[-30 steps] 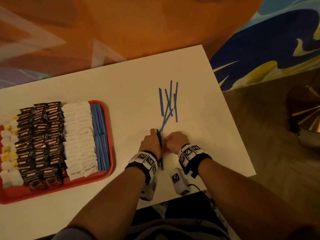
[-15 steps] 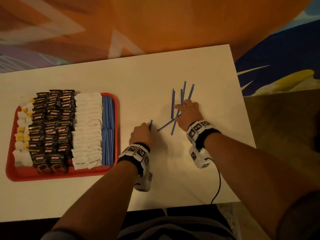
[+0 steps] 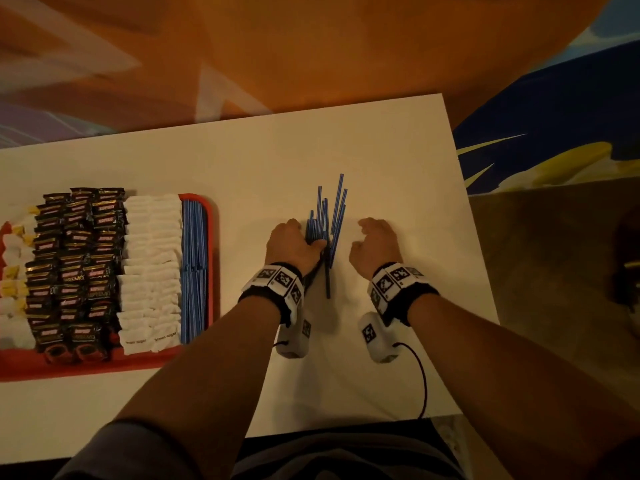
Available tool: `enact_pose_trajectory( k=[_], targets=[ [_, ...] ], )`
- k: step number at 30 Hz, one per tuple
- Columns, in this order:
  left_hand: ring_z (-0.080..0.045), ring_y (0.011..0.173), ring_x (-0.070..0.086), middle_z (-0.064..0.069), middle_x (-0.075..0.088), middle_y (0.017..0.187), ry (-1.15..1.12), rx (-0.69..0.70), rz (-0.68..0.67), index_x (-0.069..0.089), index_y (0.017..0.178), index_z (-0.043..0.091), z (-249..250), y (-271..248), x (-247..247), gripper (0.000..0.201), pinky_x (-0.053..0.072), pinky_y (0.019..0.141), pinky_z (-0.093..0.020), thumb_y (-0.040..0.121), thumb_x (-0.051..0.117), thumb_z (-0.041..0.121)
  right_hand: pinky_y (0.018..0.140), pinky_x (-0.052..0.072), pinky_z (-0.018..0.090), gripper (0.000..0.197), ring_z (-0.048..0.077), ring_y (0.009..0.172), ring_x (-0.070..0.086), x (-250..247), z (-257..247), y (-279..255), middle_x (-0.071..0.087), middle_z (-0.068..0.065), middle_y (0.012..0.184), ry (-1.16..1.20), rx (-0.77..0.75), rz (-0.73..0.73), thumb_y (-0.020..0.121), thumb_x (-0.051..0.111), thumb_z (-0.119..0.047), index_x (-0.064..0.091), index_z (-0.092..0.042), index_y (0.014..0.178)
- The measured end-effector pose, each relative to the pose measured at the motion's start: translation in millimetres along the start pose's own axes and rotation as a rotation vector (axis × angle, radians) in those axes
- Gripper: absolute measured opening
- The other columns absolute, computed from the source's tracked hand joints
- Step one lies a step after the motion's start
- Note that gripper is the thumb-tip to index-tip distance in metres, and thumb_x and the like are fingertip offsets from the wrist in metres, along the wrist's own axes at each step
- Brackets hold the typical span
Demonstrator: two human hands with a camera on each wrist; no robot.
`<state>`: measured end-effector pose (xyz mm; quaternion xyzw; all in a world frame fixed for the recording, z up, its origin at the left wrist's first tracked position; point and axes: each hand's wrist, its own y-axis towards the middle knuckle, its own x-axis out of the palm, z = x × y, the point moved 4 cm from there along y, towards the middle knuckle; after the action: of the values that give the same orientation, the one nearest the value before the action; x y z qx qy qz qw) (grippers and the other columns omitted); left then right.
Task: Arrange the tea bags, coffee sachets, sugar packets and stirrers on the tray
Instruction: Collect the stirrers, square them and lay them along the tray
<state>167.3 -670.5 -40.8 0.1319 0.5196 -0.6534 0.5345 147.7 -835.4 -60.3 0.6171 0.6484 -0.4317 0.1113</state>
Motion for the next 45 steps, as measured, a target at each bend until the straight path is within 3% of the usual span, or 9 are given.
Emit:
enact_pose_trajectory(
  k=[5, 9, 13, 18, 27, 29, 32, 37, 45],
  targets=[
    [-0.034, 0.115, 0.051, -0.014, 0.052, 0.122, 0.146, 0.044, -0.008, 0.052, 0.122, 0.008, 22.9, 1.1, 14.2, 0.064, 0.050, 0.093, -0.045, 0.080, 0.077, 0.050, 0.105, 0.038, 0.039, 0.043, 0.024, 0.122, 0.040, 5.9, -8.9, -0.1, 0.045, 0.003, 0.128, -0.116, -0.046, -0.191, 0.087, 0.059, -0.017, 0.058, -0.028, 0.128],
    [-0.037, 0.118, 0.053, -0.016, 0.050, 0.129, 0.176, 0.028, 0.005, 0.048, 0.127, 0.005, 39.5, 1.9, 20.1, 0.048, 0.048, 0.093, -0.044, 0.091, 0.070, 0.027, 0.076, 0.043, 0.018, 0.042, 0.016, 0.094, 0.056, -8.8, 6.9, 4.0, 0.056, 0.000, 0.101, 0.175, 0.088, -0.132, 0.080, 0.059, 0.002, 0.062, -0.017, 0.117],
    [-0.038, 0.115, 0.058, -0.019, 0.057, 0.126, 0.131, -0.012, 0.002, 0.054, 0.119, 0.003, 46.9, 7.1, 22.5, 0.026, 0.050, 0.089, -0.042, 0.096, 0.059, 0.012, 0.053, 0.035, 0.002, 0.033, 0.008, 0.079, 0.054, -15.4, 13.3, 6.2, 0.061, -0.006, 0.085, 0.151, 0.103, -0.116, 0.081, 0.051, 0.001, 0.066, -0.017, 0.105],
    [-0.038, 0.112, 0.060, -0.019, 0.060, 0.123, 0.113, -0.034, -0.046, 0.057, 0.117, 0.000, 52.9, 8.1, 22.0, 0.024, 0.050, 0.089, -0.040, 0.095, 0.060, 0.010, 0.072, 0.040, 0.015, 0.028, 0.014, 0.091, 0.059, -17.8, 10.7, 9.6, 0.063, -0.005, 0.090, 0.116, 0.099, -0.138, 0.084, 0.050, -0.004, 0.067, -0.017, 0.102],
    [-0.048, 0.102, 0.061, -0.035, 0.063, 0.105, -0.289, -0.143, -0.064, 0.062, 0.102, -0.014, 28.9, 22.4, 13.5, 0.034, 0.050, 0.075, -0.045, 0.103, 0.044, 0.015, 0.078, 0.044, 0.023, 0.024, 0.022, 0.105, 0.058, -16.8, 5.0, 19.0, 0.064, 0.004, 0.114, 0.030, 0.174, -0.194, 0.084, 0.058, -0.008, 0.067, -0.012, 0.106],
    [-0.040, 0.083, 0.059, -0.025, 0.057, 0.081, -0.435, -0.176, -0.059, 0.059, 0.086, -0.003, 20.0, 25.4, 13.2, 0.027, 0.043, 0.072, -0.039, 0.102, 0.043, 0.010, 0.078, 0.050, 0.028, 0.018, 0.026, 0.100, 0.062, -15.9, -0.8, 22.4, 0.067, 0.008, 0.105, -0.055, 0.169, -0.213, 0.085, 0.059, -0.012, 0.069, -0.007, 0.099],
    [-0.023, 0.073, 0.053, -0.006, 0.057, 0.079, -0.646, -0.229, -0.032, 0.053, 0.083, 0.012, 5.5, 27.4, 9.8, 0.026, 0.043, 0.072, -0.036, 0.101, 0.038, 0.002, 0.064, 0.045, 0.029, 0.021, 0.029, 0.079, 0.061, -11.4, -7.6, 33.8, 0.067, 0.013, 0.094, -0.210, 0.141, -0.190, 0.087, 0.061, -0.028, 0.061, -0.008, 0.082],
    [-0.017, 0.064, 0.049, -0.004, 0.052, 0.075, -1.106, -0.297, 0.096, 0.052, 0.085, 0.013, -14.3, 16.6, -9.2, 0.032, 0.045, 0.063, -0.029, 0.103, 0.030, -0.003, 0.073, 0.041, 0.031, 0.042, 0.034, 0.110, 0.058, -8.1, -26.4, 58.1, 0.060, 0.015, 0.123, -0.295, 0.062, -0.116, 0.094, 0.057, -0.043, 0.059, -0.005, 0.115],
    [-0.016, 0.053, 0.041, -0.002, 0.047, 0.066, -1.508, -0.373, 0.159, 0.049, 0.086, 0.013, -39.6, 5.5, -26.0, 0.028, 0.036, 0.051, -0.028, 0.103, 0.029, 0.002, 0.069, 0.045, 0.033, 0.027, 0.034, 0.100, 0.062, 1.3, -50.8, 75.0, 0.059, 0.016, 0.118, -0.375, 0.035, -0.088, 0.094, 0.059, -0.029, 0.060, -0.007, 0.109]
  ],
)
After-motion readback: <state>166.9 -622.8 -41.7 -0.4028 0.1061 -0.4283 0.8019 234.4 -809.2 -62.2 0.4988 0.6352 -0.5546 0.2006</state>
